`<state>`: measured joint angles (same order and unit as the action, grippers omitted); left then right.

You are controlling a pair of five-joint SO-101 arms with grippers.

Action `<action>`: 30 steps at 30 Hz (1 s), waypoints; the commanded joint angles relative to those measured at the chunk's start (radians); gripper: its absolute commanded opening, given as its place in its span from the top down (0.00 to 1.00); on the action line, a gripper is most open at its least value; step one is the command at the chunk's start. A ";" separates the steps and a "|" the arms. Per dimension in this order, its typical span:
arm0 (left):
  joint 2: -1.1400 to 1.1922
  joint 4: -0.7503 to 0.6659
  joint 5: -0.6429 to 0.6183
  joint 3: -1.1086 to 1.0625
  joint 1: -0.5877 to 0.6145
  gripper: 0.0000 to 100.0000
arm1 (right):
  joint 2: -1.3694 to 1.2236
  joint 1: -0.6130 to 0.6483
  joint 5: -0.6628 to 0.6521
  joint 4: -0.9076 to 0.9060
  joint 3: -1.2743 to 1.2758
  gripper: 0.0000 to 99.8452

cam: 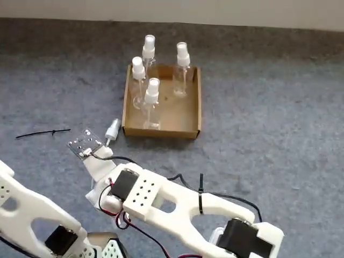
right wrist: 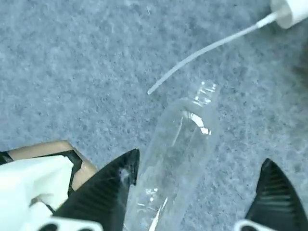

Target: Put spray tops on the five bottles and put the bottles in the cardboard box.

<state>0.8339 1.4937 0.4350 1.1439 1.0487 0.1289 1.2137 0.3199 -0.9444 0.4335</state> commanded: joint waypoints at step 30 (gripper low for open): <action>-0.022 -0.009 0.005 0.044 0.002 0.75 | 0.081 -0.237 -0.284 -0.575 -0.450 1.00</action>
<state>0.8339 1.4937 0.4350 1.1439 1.0487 0.0522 1.0664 0.1358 -1.3894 0.0852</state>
